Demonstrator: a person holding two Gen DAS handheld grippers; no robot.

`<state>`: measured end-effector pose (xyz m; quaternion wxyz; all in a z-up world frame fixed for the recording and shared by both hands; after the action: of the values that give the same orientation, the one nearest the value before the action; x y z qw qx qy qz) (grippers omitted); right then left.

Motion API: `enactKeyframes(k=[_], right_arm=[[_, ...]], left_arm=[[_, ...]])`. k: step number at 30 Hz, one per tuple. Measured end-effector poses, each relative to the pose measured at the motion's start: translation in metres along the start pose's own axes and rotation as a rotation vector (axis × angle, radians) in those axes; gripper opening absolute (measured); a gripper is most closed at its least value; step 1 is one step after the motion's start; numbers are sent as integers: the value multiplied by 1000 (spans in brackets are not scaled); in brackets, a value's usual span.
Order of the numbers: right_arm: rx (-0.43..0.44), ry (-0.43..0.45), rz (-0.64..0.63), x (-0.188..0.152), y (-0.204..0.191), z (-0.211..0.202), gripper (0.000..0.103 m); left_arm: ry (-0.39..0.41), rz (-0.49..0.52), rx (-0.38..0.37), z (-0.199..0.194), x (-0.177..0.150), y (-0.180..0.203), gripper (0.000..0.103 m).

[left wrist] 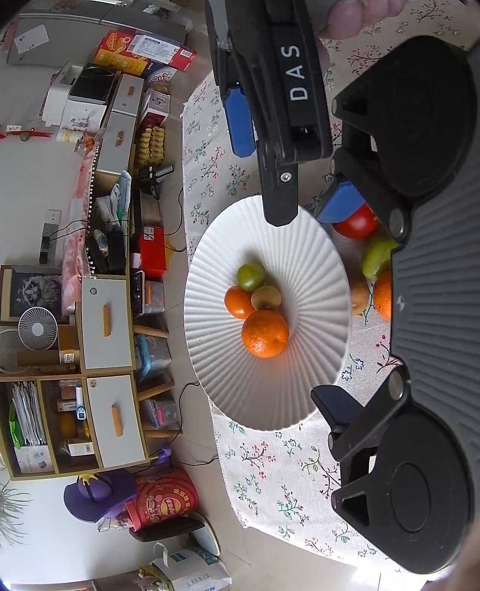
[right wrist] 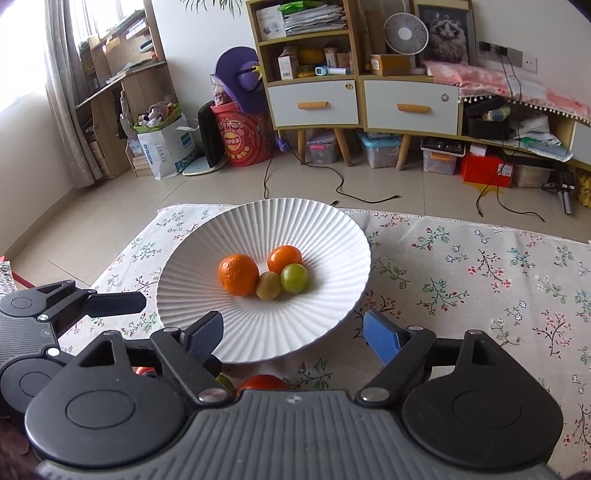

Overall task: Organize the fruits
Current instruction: 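Withdraw both open tools from the bowl back toward the fruit cluster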

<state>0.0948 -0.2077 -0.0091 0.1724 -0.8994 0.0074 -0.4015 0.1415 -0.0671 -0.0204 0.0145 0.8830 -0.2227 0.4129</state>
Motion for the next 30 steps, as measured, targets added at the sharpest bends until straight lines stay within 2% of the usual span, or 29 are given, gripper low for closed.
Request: enactKeyframes(k=[12,30], right_arm=[[22,-29,-66,-15,-9,-11,93],[59,-105,-154,-49,-31,-17,95]], left_arm=[[4,31,11,-17,-19,-13,98],[-33,57,38,-23,-52,-39,98]])
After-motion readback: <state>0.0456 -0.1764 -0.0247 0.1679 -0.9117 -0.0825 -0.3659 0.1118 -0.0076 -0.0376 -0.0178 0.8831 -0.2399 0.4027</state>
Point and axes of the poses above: each gripper's, at about its wrist camera, not at the fingertips, and z roughly the way its jaws point, y to its right, x to its top, the point moved 4 cm from there along z, roughly the way its jaws point, and after that the axes turned 13 degrees about x, right-handed, at the moved point
